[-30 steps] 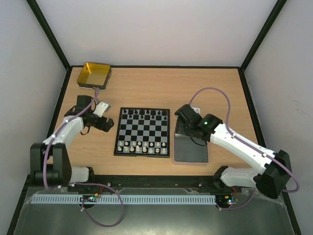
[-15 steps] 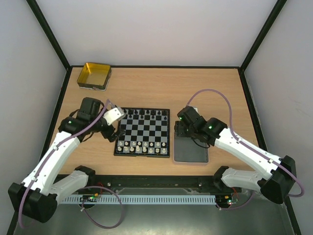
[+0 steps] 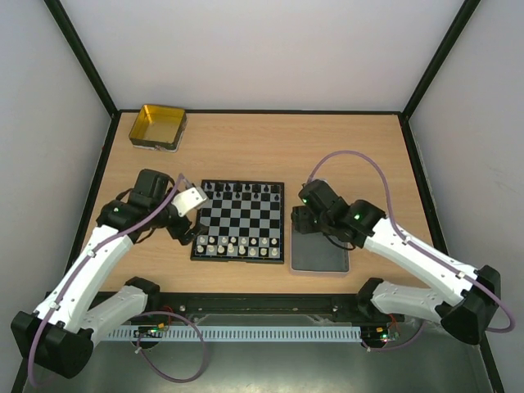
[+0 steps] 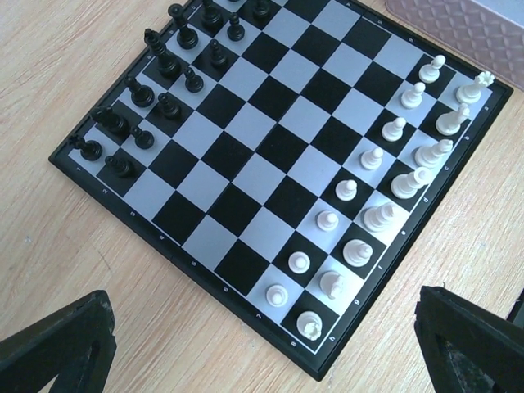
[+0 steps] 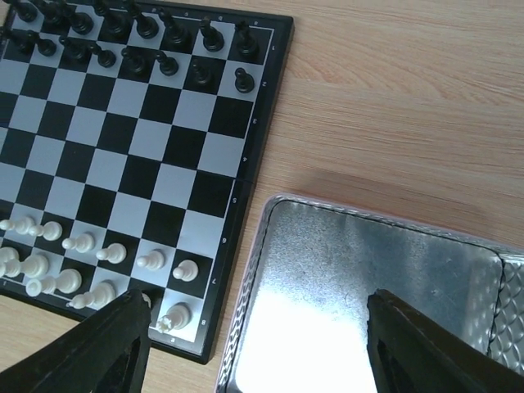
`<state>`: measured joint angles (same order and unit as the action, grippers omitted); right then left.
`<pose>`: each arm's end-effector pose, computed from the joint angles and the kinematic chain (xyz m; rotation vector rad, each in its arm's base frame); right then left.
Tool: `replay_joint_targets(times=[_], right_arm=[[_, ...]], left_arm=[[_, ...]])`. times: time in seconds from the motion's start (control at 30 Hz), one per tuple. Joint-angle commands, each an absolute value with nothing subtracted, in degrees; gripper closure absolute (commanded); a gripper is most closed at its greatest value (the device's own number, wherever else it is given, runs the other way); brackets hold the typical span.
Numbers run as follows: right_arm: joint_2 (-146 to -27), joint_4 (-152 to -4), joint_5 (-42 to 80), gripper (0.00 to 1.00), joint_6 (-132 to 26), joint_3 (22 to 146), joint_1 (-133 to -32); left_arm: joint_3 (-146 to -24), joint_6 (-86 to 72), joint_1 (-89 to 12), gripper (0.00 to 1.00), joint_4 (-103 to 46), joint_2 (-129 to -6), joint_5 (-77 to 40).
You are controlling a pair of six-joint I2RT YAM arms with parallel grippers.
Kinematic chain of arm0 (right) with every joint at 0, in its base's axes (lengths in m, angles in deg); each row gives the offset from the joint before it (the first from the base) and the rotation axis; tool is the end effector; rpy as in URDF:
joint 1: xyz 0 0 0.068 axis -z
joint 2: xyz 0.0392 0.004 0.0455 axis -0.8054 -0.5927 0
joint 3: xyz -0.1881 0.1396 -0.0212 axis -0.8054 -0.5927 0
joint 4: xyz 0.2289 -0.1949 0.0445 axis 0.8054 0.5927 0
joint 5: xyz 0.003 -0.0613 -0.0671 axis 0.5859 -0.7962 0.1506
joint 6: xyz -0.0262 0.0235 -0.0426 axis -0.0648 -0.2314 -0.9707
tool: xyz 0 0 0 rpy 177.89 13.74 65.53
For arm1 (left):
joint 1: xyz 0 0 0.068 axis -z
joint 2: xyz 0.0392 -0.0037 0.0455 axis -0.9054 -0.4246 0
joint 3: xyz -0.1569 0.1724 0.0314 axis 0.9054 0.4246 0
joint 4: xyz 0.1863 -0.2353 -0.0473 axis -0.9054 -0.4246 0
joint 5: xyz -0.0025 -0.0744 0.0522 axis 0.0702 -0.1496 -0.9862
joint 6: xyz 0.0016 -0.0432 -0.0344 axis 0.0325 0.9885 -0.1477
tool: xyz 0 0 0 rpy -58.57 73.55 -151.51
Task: Set up the chess pieces on the board
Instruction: Reset both arms
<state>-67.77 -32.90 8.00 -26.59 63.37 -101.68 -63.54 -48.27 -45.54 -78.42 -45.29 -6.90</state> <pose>0.1875 0.2057 0.2457 -0.3111 2.5511 0.5124 0.2291 -0.0939 0.2559 1.1385 2.1279 -0.3396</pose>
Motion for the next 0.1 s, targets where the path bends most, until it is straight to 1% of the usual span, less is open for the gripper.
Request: replay_joint_targets(times=[0.0, 0.07], right_arm=[[-65.7, -32.0, 7.1, 0.32, -27.8, 63.2, -102.3], [-65.5, -32.0, 6.6, 0.31, -27.7, 63.3, -102.3]], left_arm=[[-63.3, -47.9, -45.4, 0.01, -80.0, -44.9, -7.4], [-63.4, -47.9, -45.5, 0.01, -80.2, -45.2, -7.3]])
